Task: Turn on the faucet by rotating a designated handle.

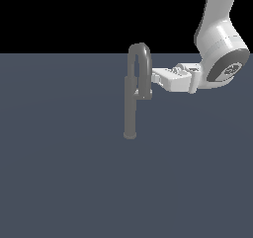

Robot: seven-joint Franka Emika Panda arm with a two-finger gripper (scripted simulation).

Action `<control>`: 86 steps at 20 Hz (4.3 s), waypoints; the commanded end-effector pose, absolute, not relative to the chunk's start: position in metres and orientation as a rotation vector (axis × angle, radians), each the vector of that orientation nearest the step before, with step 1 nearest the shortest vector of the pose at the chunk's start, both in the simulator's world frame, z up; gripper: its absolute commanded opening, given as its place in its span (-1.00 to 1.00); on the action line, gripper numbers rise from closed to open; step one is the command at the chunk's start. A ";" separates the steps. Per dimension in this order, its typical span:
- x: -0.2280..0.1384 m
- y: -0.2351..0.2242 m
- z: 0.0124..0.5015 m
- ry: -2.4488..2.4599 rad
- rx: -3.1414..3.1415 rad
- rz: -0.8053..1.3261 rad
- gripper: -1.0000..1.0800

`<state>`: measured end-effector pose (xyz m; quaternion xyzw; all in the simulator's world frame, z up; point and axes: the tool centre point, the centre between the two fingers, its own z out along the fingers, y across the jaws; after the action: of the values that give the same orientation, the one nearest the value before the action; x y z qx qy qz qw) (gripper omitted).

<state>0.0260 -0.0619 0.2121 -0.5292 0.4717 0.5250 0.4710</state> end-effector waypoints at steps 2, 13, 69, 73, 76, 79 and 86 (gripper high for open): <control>0.026 -0.061 0.211 1.157 -1.286 1.288 -1.00; 0.011 -0.063 0.220 1.157 -1.288 1.287 -1.00; -0.048 -0.071 0.175 1.099 -1.323 1.250 -1.00; -0.043 -0.070 0.156 1.119 -1.311 1.263 -1.00; -0.040 -0.069 0.141 1.133 -1.302 1.272 -1.00; -0.037 -0.068 0.127 1.148 -1.293 1.282 -1.00; -0.036 -0.072 0.154 1.094 -1.297 1.294 -1.00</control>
<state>-0.0454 -0.0741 0.1645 -0.5323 0.4414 0.5372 0.4829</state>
